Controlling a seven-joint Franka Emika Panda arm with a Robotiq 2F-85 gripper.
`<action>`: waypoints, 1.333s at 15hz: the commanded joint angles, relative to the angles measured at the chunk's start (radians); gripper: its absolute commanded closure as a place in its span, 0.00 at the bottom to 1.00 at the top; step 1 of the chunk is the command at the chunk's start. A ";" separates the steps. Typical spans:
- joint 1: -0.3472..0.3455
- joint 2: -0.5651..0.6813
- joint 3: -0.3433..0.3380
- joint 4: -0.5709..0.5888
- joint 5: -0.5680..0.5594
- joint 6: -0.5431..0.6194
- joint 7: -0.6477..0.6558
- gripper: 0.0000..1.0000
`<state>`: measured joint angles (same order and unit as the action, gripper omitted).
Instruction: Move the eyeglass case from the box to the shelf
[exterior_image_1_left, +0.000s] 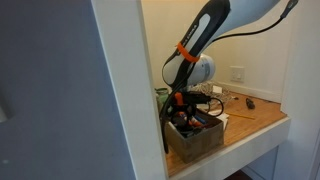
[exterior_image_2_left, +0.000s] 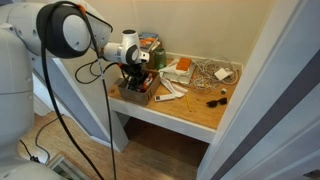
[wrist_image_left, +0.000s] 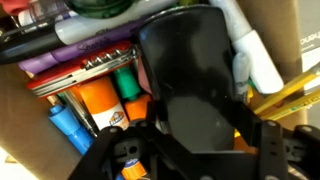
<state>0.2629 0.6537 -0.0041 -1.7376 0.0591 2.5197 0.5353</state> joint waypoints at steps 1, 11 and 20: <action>0.040 -0.066 -0.044 -0.025 -0.030 -0.052 0.052 0.48; 0.001 -0.190 -0.125 -0.014 -0.072 -0.138 0.233 0.48; -0.161 -0.156 -0.220 0.022 -0.048 -0.194 0.476 0.48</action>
<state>0.1390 0.4811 -0.2161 -1.7448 0.0086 2.3682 0.9119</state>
